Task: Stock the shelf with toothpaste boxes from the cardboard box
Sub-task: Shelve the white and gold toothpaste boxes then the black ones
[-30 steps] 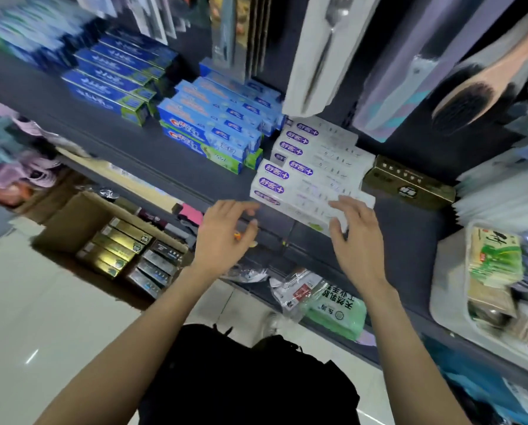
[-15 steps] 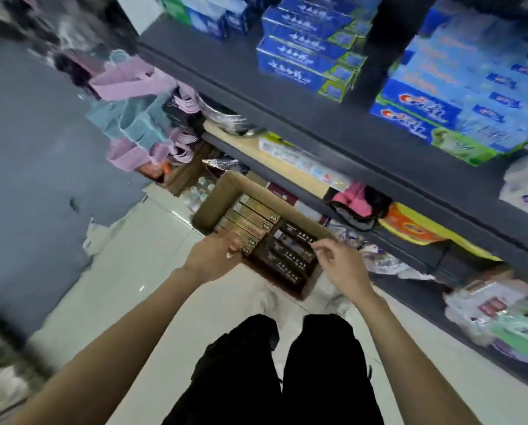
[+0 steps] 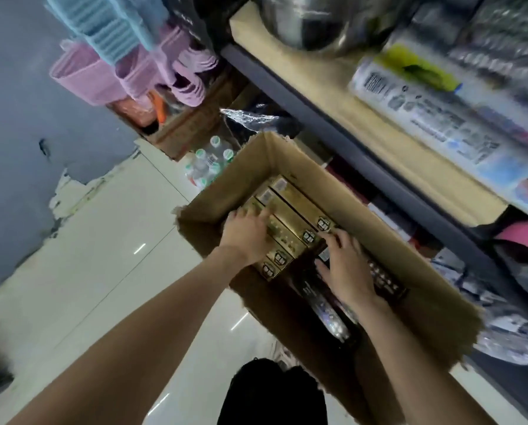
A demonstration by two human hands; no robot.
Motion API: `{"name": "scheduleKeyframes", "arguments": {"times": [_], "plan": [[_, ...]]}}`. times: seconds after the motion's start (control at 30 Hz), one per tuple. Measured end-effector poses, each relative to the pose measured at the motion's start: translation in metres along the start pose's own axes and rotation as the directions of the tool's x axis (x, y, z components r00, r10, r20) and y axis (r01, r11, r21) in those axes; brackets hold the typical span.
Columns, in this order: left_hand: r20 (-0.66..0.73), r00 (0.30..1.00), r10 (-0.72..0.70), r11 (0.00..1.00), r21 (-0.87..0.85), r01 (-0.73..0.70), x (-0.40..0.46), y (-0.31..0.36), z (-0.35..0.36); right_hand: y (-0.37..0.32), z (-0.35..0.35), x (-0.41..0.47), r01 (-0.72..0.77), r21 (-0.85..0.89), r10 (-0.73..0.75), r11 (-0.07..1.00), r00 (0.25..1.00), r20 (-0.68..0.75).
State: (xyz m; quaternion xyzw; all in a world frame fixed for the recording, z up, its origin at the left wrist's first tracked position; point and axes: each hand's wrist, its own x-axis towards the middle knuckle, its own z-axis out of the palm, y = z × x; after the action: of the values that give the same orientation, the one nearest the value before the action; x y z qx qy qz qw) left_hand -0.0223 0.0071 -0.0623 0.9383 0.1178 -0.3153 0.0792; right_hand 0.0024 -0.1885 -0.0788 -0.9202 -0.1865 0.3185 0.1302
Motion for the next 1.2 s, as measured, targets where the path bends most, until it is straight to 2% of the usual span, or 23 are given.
{"name": "scheduleKeyframes", "arguments": {"times": [0.03,0.1,0.17,0.23,0.3,0.43,0.57,0.67,0.73,0.8,0.9,0.93,1.0,1.1,1.2], "plan": [[0.007,1.0,-0.011,1.0,0.009,0.011,0.017,0.0,0.008,0.0,0.01,0.016,0.008,-0.019,-0.008,1.0,1.0,0.003],[0.025,0.998,-0.059,0.995,-0.081,0.061,0.049,-0.006,0.024,-0.003,0.027,0.041,-0.013,-0.021,0.013,1.0,1.0,0.004],[0.027,0.993,-0.112,0.971,-0.209,0.115,0.075,-0.011,0.038,-0.009,0.041,0.056,-0.124,0.076,0.122,0.989,0.992,0.024],[0.018,0.99,-0.139,0.965,-0.222,0.14,0.094,-0.013,0.049,-0.016,0.053,0.063,-0.284,0.267,0.28,0.921,0.958,0.055],[0.04,0.987,-0.158,0.96,-0.226,0.163,0.104,-0.013,0.056,-0.023,0.064,0.067,-0.375,0.433,0.391,0.82,0.919,0.056],[0.081,0.979,-0.189,0.926,-0.315,0.205,0.115,-0.016,0.064,-0.028,0.076,0.065,-0.49,0.544,0.55,0.681,0.833,0.062],[0.072,0.981,-0.178,0.876,-0.442,0.192,0.122,-0.022,0.07,-0.036,0.085,0.065,-0.491,0.622,0.534,0.61,0.835,0.135],[0.073,0.983,-0.169,0.887,-0.424,0.184,0.122,-0.019,0.067,-0.041,0.083,0.072,-0.479,0.767,0.514,0.426,0.826,0.23],[0.046,0.982,-0.185,0.905,-0.38,0.189,0.118,-0.015,0.059,-0.042,0.077,0.07,-0.441,0.823,0.491,0.358,0.839,0.236],[-0.021,0.977,-0.21,0.899,-0.398,0.184,0.104,-0.012,0.042,-0.042,0.064,0.056,-0.37,0.844,0.449,0.388,0.876,0.177],[-0.15,0.979,-0.136,0.916,-0.395,0.067,0.061,-0.001,0.015,-0.04,0.048,0.02,-0.332,0.757,0.401,0.563,0.911,0.102],[-0.148,0.985,-0.085,0.925,-0.379,0.022,0.046,0.007,0.011,-0.035,0.046,0.008,-0.353,0.699,0.41,0.621,0.907,0.094],[-0.042,0.999,0.004,0.915,-0.404,-0.021,0.025,0.024,0.013,-0.023,0.05,-0.013,-0.441,0.563,0.461,0.699,0.88,0.116],[0.2,0.978,0.066,0.904,-0.427,0.026,0.022,0.047,0.034,-0.001,0.062,-0.027,-0.533,0.421,0.518,0.734,0.84,0.159],[0.298,0.952,0.078,0.964,-0.267,0.005,0.028,0.059,0.055,0.018,0.069,-0.025,-0.56,0.283,0.546,0.778,0.827,0.135]]}}
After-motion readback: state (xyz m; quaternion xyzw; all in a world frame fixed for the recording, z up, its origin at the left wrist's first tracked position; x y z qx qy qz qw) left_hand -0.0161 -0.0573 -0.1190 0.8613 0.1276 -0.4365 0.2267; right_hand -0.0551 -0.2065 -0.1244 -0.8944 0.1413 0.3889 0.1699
